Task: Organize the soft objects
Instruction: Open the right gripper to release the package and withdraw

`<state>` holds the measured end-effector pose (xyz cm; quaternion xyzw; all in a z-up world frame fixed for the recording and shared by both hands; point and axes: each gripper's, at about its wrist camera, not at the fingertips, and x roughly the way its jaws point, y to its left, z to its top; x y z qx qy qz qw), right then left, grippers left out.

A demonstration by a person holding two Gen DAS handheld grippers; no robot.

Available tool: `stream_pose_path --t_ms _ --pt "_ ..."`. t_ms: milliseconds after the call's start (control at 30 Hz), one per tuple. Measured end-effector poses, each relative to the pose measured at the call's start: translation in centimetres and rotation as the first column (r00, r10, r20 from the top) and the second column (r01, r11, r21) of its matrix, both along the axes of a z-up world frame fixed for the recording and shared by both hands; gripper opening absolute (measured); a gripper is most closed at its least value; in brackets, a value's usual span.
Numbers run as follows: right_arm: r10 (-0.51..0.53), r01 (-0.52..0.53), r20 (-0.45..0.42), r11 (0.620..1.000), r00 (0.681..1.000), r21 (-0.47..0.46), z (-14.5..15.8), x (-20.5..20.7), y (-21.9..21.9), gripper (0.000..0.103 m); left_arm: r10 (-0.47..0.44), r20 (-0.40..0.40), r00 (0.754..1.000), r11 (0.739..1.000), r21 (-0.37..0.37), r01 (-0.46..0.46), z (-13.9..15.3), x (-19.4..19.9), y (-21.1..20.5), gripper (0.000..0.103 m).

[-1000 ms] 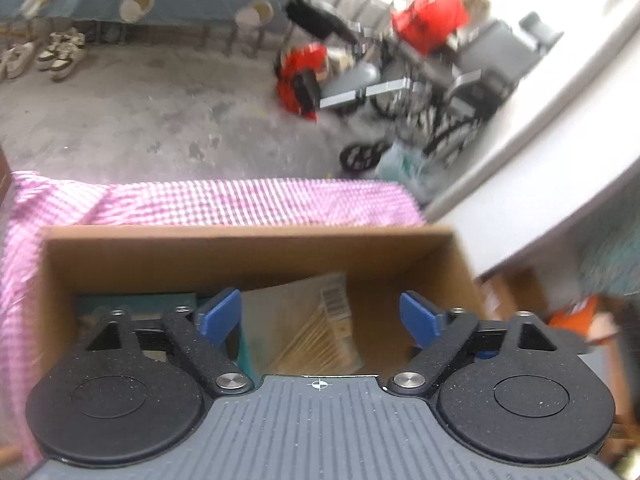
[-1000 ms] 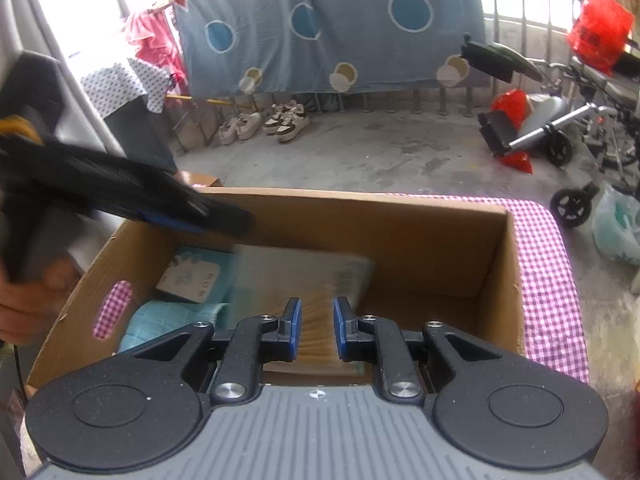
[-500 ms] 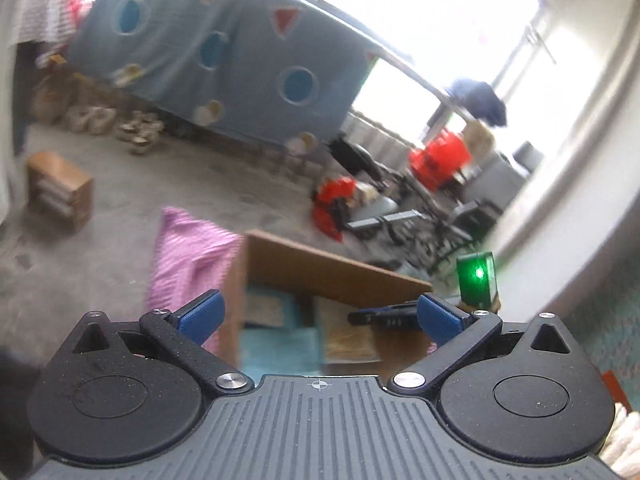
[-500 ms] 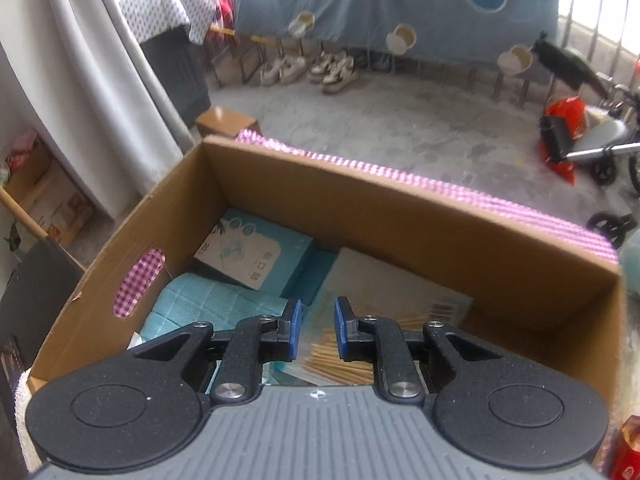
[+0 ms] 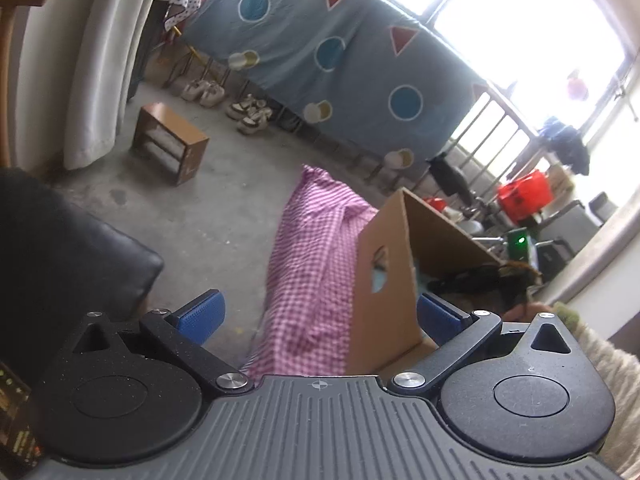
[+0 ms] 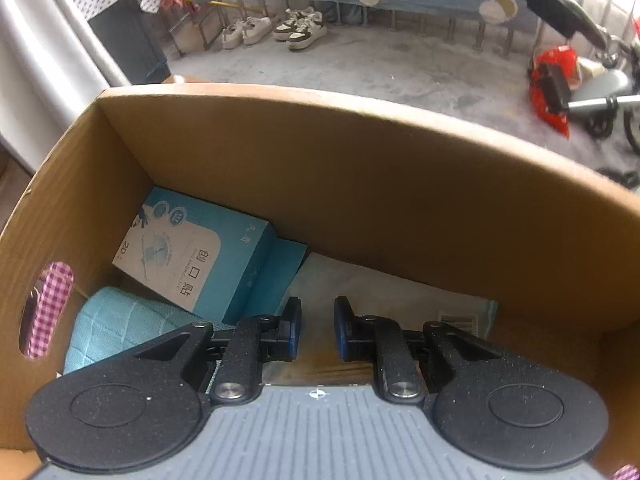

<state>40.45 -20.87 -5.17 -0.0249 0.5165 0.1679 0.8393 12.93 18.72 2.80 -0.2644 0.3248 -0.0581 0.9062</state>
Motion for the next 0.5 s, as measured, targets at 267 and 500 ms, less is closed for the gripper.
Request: stream_pose_path --t_ms 267,500 --pt "-0.031 0.023 0.134 0.998 0.991 0.061 6.1 -3.3 -2.2 0.020 -0.010 0.052 0.999 0.999 0.041 0.008 0.4 -2.0 0.1 0.103" --pt "-0.057 0.005 0.289 0.984 0.956 0.178 14.1 -12.5 -5.8 0.020 -0.051 0.071 0.996 0.998 0.042 0.048 0.7 -3.7 -1.3 0.103"
